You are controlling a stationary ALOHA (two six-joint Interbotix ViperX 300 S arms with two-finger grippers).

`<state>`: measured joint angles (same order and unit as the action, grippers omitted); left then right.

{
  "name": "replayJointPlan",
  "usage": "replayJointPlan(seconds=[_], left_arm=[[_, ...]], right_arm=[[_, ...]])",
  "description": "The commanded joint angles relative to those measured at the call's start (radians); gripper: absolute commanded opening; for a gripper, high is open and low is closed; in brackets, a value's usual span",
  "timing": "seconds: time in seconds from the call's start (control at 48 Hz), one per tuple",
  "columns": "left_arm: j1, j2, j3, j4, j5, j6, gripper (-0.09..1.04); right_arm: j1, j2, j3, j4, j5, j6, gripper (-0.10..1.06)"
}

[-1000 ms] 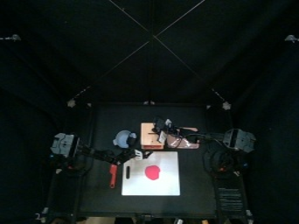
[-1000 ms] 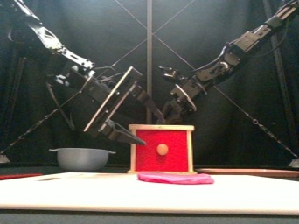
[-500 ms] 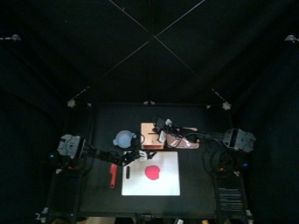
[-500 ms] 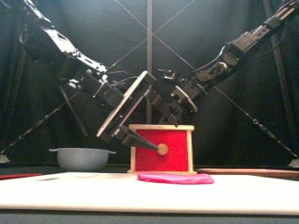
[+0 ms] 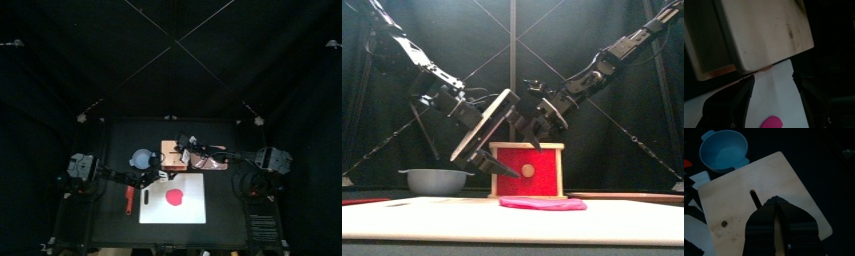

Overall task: Get the cutter from the drawer then cut the dough then place the extra dough in the bowl
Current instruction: Open the drawer

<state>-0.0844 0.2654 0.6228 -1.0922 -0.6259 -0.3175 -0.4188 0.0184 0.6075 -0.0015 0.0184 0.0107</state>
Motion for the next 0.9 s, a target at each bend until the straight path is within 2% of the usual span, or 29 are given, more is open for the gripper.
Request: replayJointPlan(seconds=[0.021, 0.646, 0.896], left_arm=[[0.011, -0.005, -0.017, -0.002, -0.003, 0.002, 0.95], [0.044, 0.023, -0.052, 0.002, -0.003, 0.005, 0.94], [0.046, 0.034, -0.060, -0.002, 0.000, 0.002, 0.83]], right_arm=[[0.000, -0.009, -0.012, 0.002, 0.012, 0.000, 0.03], [0.006, -0.003, -0.015, 0.003, 0.017, 0.000, 0.03], [0.008, 0.011, -0.011, 0.008, 0.017, 0.000, 0.03]])
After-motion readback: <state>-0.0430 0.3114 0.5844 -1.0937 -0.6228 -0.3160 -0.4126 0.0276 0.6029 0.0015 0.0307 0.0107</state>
